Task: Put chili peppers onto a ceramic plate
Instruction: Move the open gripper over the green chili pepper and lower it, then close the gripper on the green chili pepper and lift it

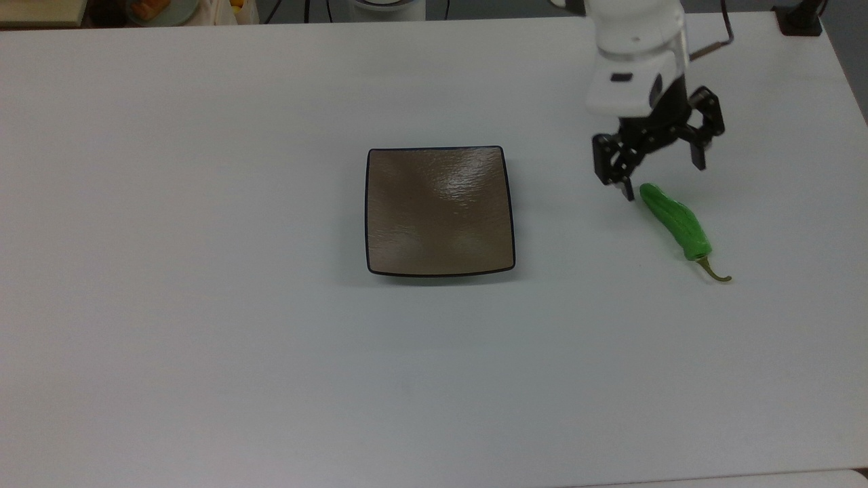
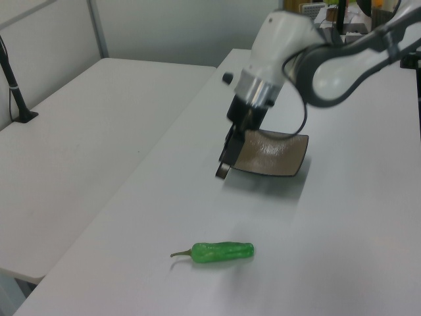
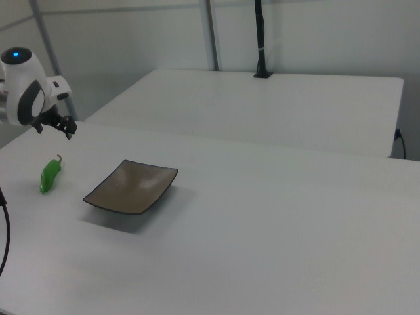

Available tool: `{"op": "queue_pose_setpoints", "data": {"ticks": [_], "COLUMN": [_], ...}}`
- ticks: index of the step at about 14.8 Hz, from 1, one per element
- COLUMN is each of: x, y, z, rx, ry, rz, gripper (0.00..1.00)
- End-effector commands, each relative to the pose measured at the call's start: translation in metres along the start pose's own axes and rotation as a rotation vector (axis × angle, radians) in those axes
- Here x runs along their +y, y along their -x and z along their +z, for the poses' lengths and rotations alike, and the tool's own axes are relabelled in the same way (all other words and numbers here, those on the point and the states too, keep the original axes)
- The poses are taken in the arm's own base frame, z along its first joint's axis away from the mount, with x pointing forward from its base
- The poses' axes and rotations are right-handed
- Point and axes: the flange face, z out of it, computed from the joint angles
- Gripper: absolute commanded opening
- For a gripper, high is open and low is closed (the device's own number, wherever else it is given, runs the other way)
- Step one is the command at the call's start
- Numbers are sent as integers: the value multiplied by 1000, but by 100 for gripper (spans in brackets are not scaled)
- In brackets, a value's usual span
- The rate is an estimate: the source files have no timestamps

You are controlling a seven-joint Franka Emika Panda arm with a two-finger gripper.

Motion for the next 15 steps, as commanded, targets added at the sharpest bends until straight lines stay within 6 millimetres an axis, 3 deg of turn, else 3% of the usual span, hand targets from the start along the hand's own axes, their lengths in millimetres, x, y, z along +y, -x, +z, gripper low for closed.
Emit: {"op": "queue_pose_setpoints", "data": {"ticks": [1,3,5,8,10,12,13,15], "x": [-25,-34,-45,-54,-59,-62,-60,-60], "y": [-7,7,29,45,48,49,48,46], "z": [50,78,120,150,154,155,153,151], "rx": [25,-6,-35,-32,-25,-22,-19,-14], "ry": [-24,-4,26,73,101,106,107,106], "rz": [-53,-106,-124,-144,-163,-144,-128,-124], "gripper": [100,100,100,100,77,21,7,5]}}
